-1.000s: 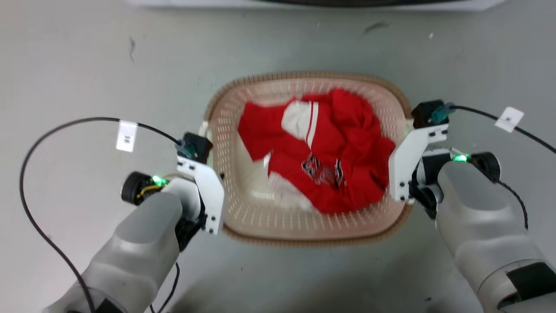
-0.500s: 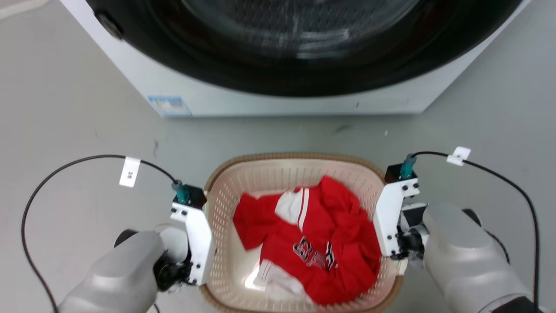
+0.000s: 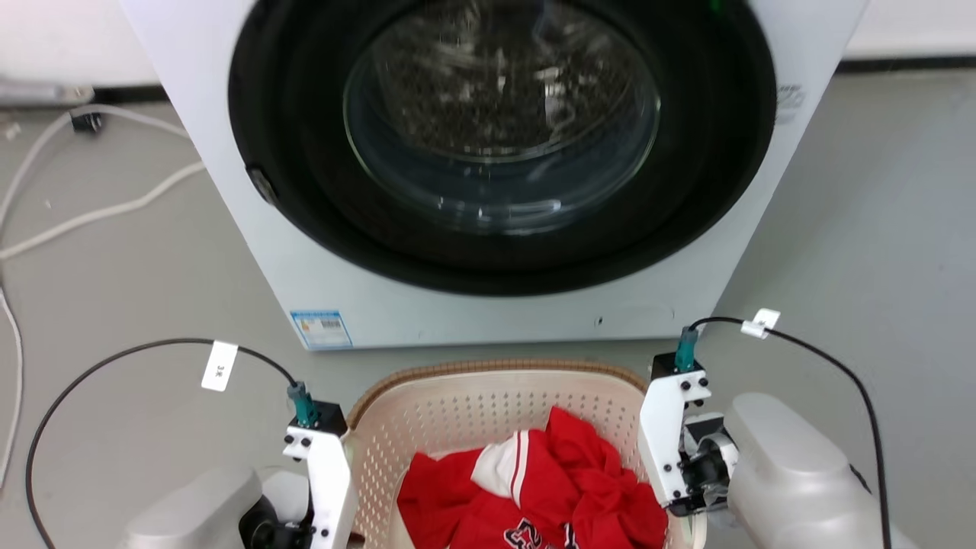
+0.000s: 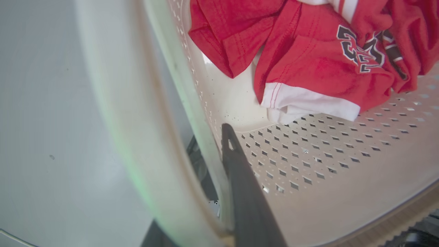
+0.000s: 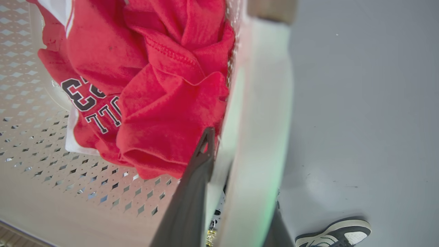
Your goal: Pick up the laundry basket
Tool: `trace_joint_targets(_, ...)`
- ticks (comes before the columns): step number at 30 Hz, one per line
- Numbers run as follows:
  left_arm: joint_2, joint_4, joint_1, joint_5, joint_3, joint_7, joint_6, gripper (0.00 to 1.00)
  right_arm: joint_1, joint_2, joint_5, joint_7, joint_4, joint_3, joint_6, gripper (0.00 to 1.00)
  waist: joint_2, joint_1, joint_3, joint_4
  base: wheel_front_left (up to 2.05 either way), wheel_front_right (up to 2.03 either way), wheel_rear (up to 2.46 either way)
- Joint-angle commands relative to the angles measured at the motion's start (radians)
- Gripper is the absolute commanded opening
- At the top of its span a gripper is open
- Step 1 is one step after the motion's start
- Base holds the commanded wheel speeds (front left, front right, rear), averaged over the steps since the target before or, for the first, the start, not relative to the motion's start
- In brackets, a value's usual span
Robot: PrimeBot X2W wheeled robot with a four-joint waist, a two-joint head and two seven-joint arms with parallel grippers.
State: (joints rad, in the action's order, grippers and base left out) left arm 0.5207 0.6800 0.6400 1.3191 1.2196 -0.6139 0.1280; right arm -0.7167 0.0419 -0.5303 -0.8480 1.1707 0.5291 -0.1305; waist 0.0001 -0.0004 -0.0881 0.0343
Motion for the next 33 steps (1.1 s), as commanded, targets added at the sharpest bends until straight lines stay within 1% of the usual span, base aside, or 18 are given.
trace_joint_targets(1,0.023,-0.003,-0.02,0.005,0.01,-0.017,0.004,0.0,0.007,0.015,-0.01,-0.012,-0.01,0.014,0.0,0.0,-0.0001,0.0004,0.06,0.003,0.0,0.0,0.0)
trace_joint_targets(8,0.045,-0.009,-0.012,0.04,0.024,-0.062,0.004,0.0,0.003,0.016,-0.047,-0.064,-0.009,0.048,-0.001,0.0,-0.0001,0.0004,0.117,0.005,0.0,0.0,0.0)
trace_joint_targets(16,0.037,-0.008,0.006,0.078,0.03,-0.121,0.004,0.0,-0.001,0.015,-0.089,-0.097,-0.031,0.083,-0.002,0.0,-0.0001,0.0004,0.155,0.001,0.0,0.0,0.0)
trace_joint_targets(22,0.03,-0.008,0.006,0.095,0.035,-0.148,0.004,0.0,0.004,0.013,-0.111,-0.099,-0.03,0.103,-0.002,0.0,-0.0001,0.0004,0.172,-0.004,0.0,0.0,0.0)
trace_joint_targets(33,0.032,-0.014,-0.01,0.107,0.041,-0.16,0.004,0.0,-0.002,0.012,-0.145,-0.095,-0.027,0.13,-0.002,0.0,-0.0001,0.0004,0.174,-0.001,0.0,0.0,0.0)
